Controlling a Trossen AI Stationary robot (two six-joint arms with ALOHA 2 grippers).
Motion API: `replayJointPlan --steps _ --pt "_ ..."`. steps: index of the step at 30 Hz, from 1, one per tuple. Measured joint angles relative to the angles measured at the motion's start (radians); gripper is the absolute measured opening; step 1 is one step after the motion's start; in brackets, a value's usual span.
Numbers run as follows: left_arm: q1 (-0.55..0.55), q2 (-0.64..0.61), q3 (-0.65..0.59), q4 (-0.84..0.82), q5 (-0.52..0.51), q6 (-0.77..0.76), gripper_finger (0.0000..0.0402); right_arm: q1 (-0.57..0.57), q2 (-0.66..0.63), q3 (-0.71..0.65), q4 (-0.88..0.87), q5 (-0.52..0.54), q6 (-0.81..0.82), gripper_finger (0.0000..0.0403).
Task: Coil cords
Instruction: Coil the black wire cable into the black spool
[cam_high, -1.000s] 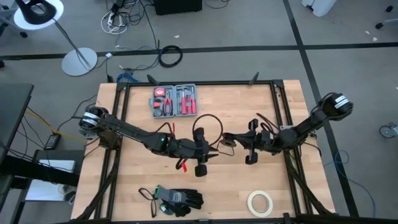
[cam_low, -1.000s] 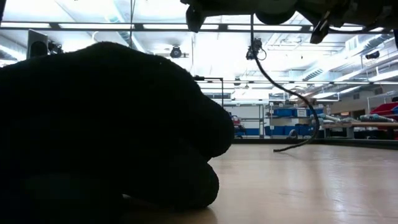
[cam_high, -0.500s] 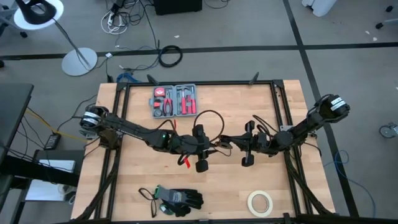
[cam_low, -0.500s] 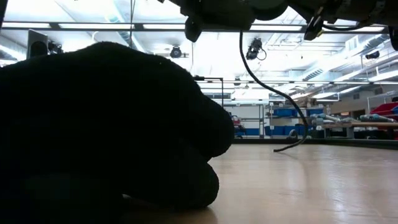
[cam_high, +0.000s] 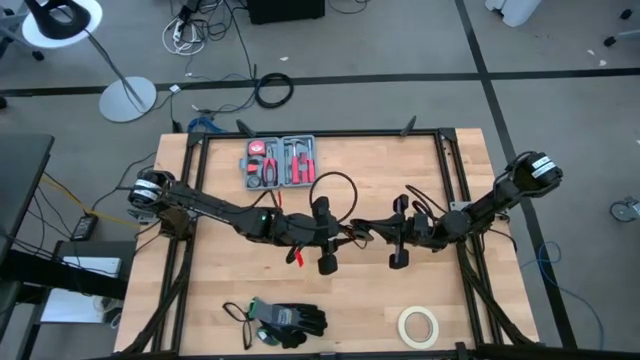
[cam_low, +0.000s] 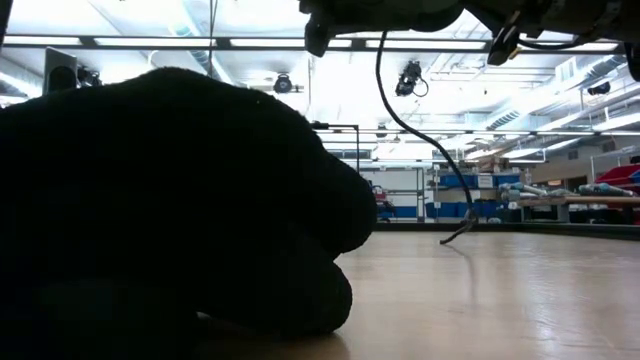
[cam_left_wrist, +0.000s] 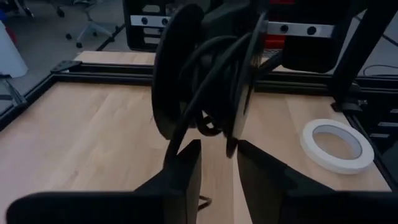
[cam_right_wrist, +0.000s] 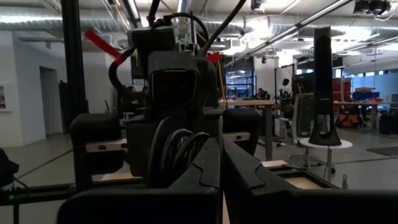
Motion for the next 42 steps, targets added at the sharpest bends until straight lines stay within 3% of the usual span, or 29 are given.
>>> replayJointPlan --steps 10,13,17,20,33,42 --pt "0.0 0.0 -0.001 0.072 -0.005 0.034 0.0101 0.0 -0.002 0.0 -0.003 -0.006 0.0 0.0" --pt "0.001 0.0 -0.002 0.093 -0.005 0.034 0.0081 0.0 -0.004 0.0 -0.003 -0.006 0.0 0.0" --pt "0.001 0.0 -0.003 0.078 -0.01 0.031 0.0018 0.0 -0.004 0.0 -0.022 -0.001 0.009 0.0" --pt "0.0 0.0 -0.003 0.071 -0.013 0.028 0.0006 0.0 -0.004 0.0 -0.034 -0.001 0.011 0.0005" --pt "0.002 0.002 -0.003 0.067 -0.032 0.038 0.0 0.015 -0.011 0.0 -0.05 0.009 0.108 0.0147" --pt "0.003 -0.006 0.003 0.02 -0.047 0.046 0.0 0.078 -0.125 -0.001 -0.133 0.065 0.005 0.0162"
